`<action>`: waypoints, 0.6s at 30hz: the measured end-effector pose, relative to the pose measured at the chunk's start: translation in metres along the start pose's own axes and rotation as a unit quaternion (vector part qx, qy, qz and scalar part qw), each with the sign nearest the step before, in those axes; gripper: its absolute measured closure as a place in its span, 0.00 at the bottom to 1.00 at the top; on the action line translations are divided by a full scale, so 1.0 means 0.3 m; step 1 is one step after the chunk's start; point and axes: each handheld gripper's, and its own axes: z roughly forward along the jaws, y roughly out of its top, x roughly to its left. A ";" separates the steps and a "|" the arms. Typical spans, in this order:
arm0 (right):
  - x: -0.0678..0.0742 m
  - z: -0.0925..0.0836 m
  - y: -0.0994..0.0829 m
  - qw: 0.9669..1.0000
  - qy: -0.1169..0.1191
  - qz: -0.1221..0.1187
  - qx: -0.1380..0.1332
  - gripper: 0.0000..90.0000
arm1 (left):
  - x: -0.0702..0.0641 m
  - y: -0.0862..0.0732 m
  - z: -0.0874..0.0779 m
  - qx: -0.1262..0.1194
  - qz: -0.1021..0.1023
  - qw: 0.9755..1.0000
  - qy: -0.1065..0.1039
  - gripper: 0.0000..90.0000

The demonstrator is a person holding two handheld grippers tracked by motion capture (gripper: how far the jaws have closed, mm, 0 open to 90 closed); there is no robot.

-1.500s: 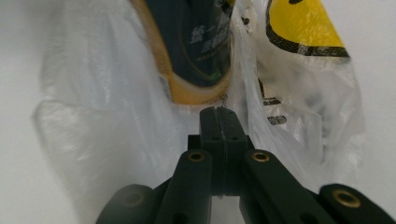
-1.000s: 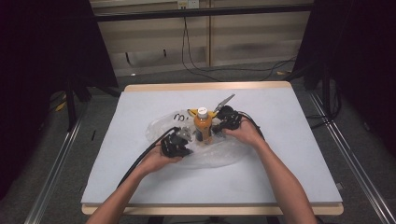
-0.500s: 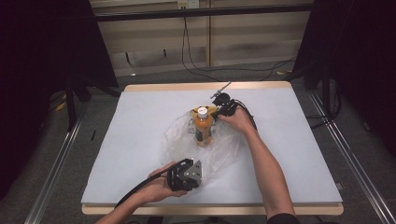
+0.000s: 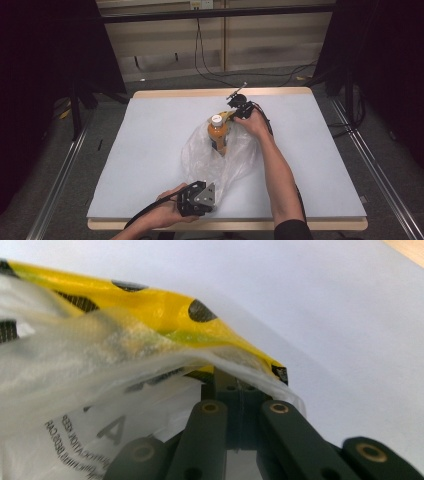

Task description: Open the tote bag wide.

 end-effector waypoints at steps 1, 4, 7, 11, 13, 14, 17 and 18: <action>-0.007 0.002 0.001 1.000 -0.001 0.002 -0.004 1.00 | 0.002 -0.001 -0.001 0.000 -0.001 1.000 -0.002 1.00; -0.018 0.008 0.002 1.000 -0.001 0.020 -0.011 1.00 | 0.004 -0.004 0.001 -0.006 -0.001 1.000 -0.008 1.00; -0.025 0.013 0.005 1.000 -0.010 0.023 -0.014 1.00 | 0.000 -0.005 0.003 -0.010 -0.004 1.000 -0.002 1.00; -0.020 0.019 0.014 0.999 -0.030 0.021 -0.013 1.00 | 0.006 -0.009 0.001 -0.012 -0.007 1.000 -0.006 1.00; -0.018 0.017 0.012 0.999 -0.031 0.020 -0.014 1.00 | 0.008 -0.013 0.002 -0.018 -0.012 1.000 -0.009 1.00; -0.015 0.014 0.008 0.999 -0.027 0.020 -0.016 1.00 | 0.012 -0.015 -0.001 -0.016 -0.016 1.000 -0.018 1.00; -0.006 -0.004 -0.005 0.999 0.001 0.015 -0.029 1.00 | 0.036 -0.029 -0.012 -0.020 -0.029 0.999 -0.023 1.00; -0.003 -0.018 -0.014 0.999 0.012 0.019 -0.040 1.00 | 0.049 -0.035 -0.016 -0.036 -0.033 0.998 -0.027 1.00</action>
